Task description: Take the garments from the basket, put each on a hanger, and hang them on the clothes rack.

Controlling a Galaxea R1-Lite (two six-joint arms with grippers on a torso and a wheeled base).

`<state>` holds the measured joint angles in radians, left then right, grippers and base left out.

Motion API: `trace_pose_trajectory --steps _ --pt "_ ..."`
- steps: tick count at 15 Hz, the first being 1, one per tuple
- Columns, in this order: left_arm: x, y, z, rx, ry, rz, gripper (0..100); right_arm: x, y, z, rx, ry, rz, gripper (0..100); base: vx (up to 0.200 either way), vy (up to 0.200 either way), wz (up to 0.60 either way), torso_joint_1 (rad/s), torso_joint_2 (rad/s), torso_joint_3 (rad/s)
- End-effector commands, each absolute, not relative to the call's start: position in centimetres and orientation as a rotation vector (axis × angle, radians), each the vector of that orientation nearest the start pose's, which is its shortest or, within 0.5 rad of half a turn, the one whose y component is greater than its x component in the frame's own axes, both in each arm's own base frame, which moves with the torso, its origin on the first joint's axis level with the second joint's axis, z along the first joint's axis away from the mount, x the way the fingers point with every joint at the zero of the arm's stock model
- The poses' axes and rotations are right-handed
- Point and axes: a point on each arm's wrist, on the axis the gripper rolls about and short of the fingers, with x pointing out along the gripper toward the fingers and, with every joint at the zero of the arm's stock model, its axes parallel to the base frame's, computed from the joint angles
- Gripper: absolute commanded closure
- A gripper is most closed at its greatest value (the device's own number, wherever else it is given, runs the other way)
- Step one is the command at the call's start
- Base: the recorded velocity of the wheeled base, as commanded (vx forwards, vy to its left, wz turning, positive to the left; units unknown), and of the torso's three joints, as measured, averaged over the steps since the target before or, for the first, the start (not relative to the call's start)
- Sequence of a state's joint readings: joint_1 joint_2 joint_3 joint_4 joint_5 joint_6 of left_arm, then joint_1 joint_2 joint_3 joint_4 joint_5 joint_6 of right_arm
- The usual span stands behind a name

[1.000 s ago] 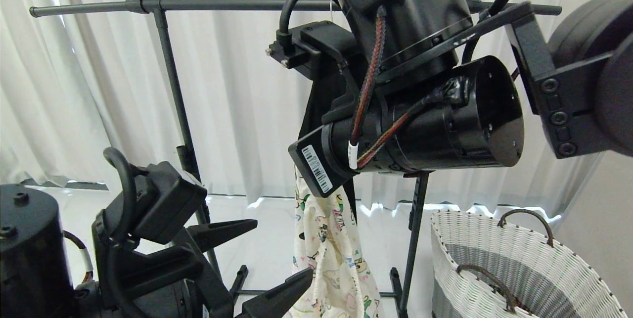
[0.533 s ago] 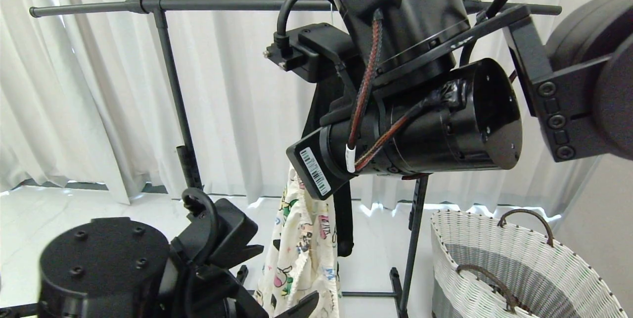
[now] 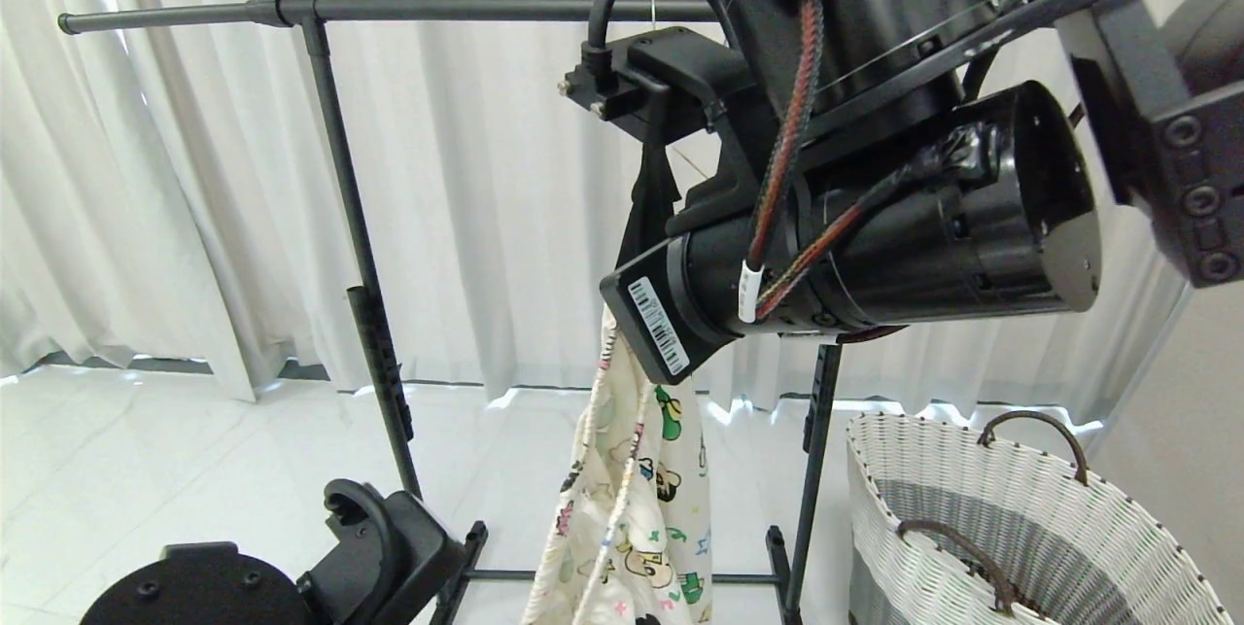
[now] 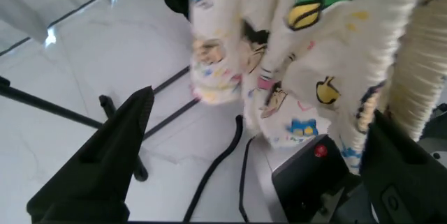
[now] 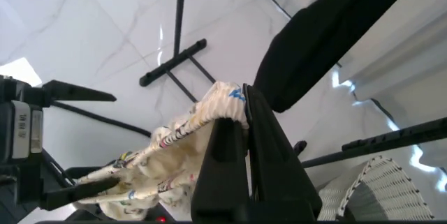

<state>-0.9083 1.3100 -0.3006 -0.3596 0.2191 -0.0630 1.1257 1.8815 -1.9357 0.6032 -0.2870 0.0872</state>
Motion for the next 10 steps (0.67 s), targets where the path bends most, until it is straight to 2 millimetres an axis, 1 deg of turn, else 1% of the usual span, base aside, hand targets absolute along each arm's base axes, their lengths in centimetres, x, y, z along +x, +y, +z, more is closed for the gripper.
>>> trace_pose_trajectory --steps 1,2,4,5,7,8,9,10 --pt "9.9 -12.0 12.6 0.275 0.550 -0.650 0 15.8 30.4 32.2 -0.281 0.457 0.767 100 0.000 0.000 0.00 0.000 0.00 0.000" --pt "9.9 -12.0 12.6 0.275 0.550 -0.650 100 15.8 30.3 32.2 -0.282 0.454 0.755 100 0.000 0.000 0.00 0.000 0.00 0.000" --pt "9.9 -12.0 12.6 0.283 0.549 -0.653 100 15.8 30.0 32.0 -0.280 0.466 0.740 100 0.000 0.000 0.00 0.000 0.00 0.000" --pt "9.9 -12.0 12.6 0.319 0.533 -0.661 100 15.9 29.5 31.9 -0.281 0.476 0.729 100 0.000 0.000 0.00 0.000 0.00 0.000" --pt "9.7 -11.6 13.0 0.447 0.456 -0.649 100 15.9 26.9 31.6 -0.304 0.508 0.681 100 0.000 0.000 0.00 0.000 0.00 0.000" --pt "9.7 -11.5 13.3 0.466 0.437 -0.655 100 15.9 26.0 31.5 -0.308 0.518 0.665 100 0.000 0.000 0.00 0.000 0.00 0.000" --pt "10.0 -11.7 14.6 0.424 0.390 -0.651 100 15.4 23.6 31.4 -0.313 0.532 0.637 100 0.000 0.000 0.00 0.000 0.00 0.000" --pt "10.8 -12.4 16.2 0.365 0.363 -0.629 100 15.0 21.7 31.3 -0.315 0.542 0.616 100 0.000 0.000 0.00 0.000 0.00 0.000"
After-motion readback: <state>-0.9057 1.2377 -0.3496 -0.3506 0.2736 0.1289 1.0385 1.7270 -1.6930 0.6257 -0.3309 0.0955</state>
